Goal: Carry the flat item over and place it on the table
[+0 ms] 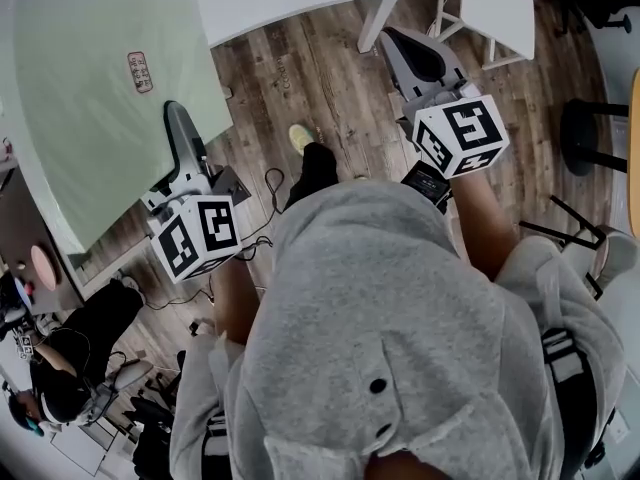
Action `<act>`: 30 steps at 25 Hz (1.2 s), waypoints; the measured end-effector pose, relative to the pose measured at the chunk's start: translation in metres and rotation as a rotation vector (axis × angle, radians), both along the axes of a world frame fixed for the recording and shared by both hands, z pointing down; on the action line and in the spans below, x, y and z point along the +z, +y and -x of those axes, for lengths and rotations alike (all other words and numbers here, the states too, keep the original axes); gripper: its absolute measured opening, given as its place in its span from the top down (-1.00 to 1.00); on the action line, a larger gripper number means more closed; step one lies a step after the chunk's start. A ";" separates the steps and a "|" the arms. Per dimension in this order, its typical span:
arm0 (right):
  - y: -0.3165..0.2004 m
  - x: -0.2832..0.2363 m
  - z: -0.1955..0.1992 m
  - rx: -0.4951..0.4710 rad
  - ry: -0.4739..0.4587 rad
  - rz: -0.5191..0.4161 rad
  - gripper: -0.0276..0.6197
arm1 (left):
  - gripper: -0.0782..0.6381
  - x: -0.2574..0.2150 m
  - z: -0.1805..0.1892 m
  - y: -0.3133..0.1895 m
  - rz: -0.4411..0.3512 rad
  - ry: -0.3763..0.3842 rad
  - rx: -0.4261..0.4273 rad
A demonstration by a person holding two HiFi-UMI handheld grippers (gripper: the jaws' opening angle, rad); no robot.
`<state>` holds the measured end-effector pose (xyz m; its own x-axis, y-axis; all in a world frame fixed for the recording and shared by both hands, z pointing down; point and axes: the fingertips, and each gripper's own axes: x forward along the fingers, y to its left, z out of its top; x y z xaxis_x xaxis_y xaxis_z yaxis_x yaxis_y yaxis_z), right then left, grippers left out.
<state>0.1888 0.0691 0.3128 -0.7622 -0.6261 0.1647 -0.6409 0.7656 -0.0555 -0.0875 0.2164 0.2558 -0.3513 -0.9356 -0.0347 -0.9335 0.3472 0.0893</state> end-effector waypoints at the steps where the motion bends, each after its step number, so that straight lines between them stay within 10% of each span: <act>1: -0.006 -0.001 0.008 -0.002 0.002 0.005 0.84 | 0.01 0.000 0.008 -0.006 0.005 0.003 -0.001; 30: -0.099 -0.009 0.165 -0.024 0.066 0.020 0.83 | 0.01 0.017 0.151 -0.115 0.043 0.049 0.044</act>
